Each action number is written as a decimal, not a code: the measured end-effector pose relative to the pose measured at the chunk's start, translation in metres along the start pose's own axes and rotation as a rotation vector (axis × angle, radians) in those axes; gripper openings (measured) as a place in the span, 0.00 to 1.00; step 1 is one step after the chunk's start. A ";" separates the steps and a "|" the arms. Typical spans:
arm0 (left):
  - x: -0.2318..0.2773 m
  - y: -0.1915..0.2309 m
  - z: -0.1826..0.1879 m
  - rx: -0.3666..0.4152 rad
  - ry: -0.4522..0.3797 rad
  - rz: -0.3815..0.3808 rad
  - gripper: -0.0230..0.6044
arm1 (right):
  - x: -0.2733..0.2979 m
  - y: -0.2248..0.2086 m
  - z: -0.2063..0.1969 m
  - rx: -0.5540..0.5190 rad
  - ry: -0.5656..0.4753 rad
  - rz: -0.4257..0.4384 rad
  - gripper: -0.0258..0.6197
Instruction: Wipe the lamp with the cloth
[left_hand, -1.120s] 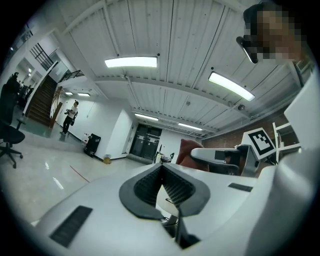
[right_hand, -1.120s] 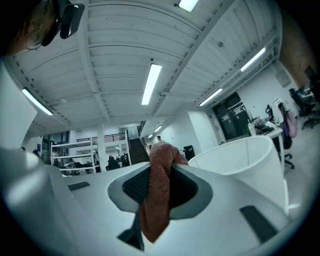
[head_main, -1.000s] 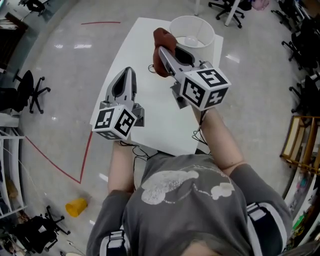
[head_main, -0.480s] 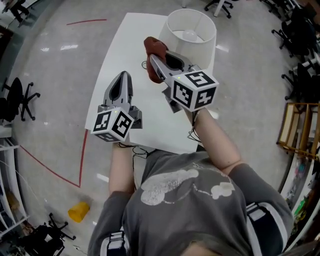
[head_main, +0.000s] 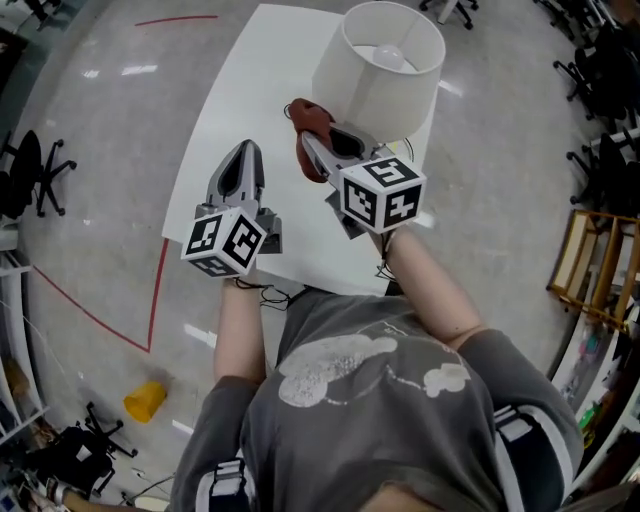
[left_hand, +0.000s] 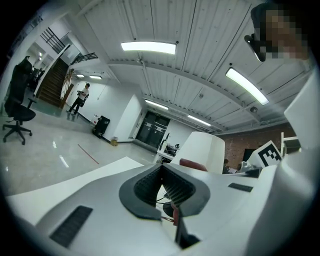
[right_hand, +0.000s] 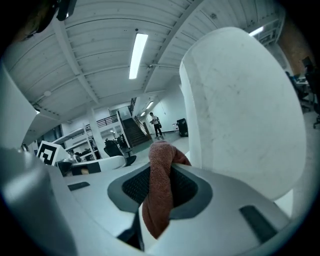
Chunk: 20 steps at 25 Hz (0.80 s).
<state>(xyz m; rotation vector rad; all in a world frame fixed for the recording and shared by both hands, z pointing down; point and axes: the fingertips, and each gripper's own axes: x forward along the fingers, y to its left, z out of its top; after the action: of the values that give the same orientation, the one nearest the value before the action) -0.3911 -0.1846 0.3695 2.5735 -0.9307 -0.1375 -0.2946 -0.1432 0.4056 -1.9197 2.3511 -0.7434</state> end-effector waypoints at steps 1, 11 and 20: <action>-0.002 -0.003 -0.002 0.003 -0.002 0.010 0.05 | -0.003 0.001 -0.004 -0.004 0.005 0.022 0.18; -0.038 -0.042 -0.008 0.050 -0.078 0.160 0.05 | -0.041 0.020 -0.012 -0.066 0.021 0.286 0.18; -0.057 -0.086 -0.024 0.075 -0.148 0.290 0.05 | -0.079 -0.005 -0.015 -0.135 0.061 0.413 0.18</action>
<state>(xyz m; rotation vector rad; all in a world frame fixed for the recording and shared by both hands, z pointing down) -0.3787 -0.0808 0.3547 2.4874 -1.3760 -0.2162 -0.2753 -0.0651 0.3990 -1.3845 2.7653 -0.6269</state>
